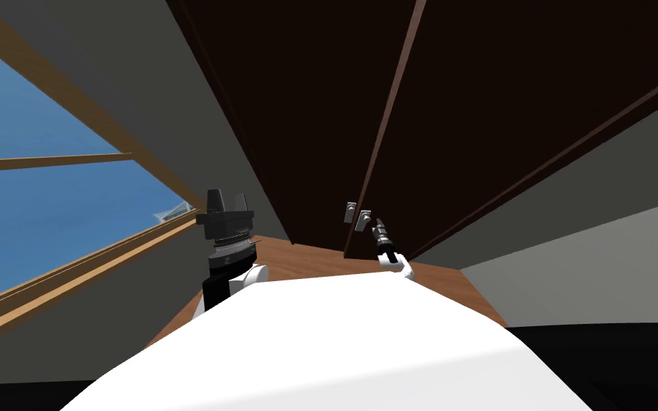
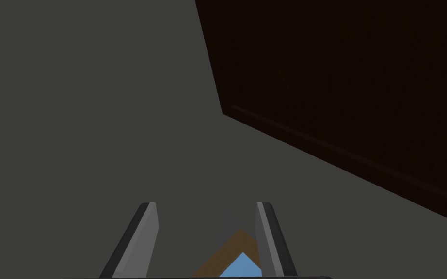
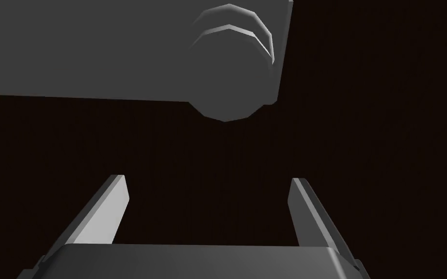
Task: Pull the door open
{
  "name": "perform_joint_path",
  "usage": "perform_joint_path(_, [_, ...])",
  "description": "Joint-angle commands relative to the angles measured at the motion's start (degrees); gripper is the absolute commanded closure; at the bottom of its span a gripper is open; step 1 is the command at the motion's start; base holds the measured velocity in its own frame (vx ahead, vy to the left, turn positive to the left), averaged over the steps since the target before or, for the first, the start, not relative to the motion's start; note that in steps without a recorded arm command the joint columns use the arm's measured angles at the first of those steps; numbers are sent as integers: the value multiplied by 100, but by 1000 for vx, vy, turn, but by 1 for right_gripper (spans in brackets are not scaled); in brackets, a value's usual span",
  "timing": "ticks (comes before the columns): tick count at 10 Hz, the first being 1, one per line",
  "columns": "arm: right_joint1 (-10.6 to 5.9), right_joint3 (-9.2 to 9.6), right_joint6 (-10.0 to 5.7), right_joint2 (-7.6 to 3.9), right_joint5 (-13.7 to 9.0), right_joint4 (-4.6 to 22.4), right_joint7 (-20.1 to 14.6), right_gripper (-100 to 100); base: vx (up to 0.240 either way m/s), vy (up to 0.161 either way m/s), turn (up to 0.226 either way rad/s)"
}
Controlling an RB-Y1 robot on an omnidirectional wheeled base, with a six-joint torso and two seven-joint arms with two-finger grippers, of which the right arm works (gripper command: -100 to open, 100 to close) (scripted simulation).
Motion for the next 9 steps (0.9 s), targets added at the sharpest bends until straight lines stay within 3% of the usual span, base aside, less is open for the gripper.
perform_joint_path(1, [-83, 53, -20, 34, 4, -8, 11, -100, 224, 52, 123])
perform_joint_path(2, [-69, 28, -7, 29, 5, 8, 15, -100, 102, 25, 27])
perform_joint_path(3, [-69, 28, -7, 29, 5, 8, 15, 100, -11, -3, -25])
perform_joint_path(8, [-69, 28, -7, 29, 5, 8, 15, 100, -21, -4, 1])
perform_joint_path(9, [-14, 60, -24, -33, 8, 14, -38, 100, -107, -22, 44])
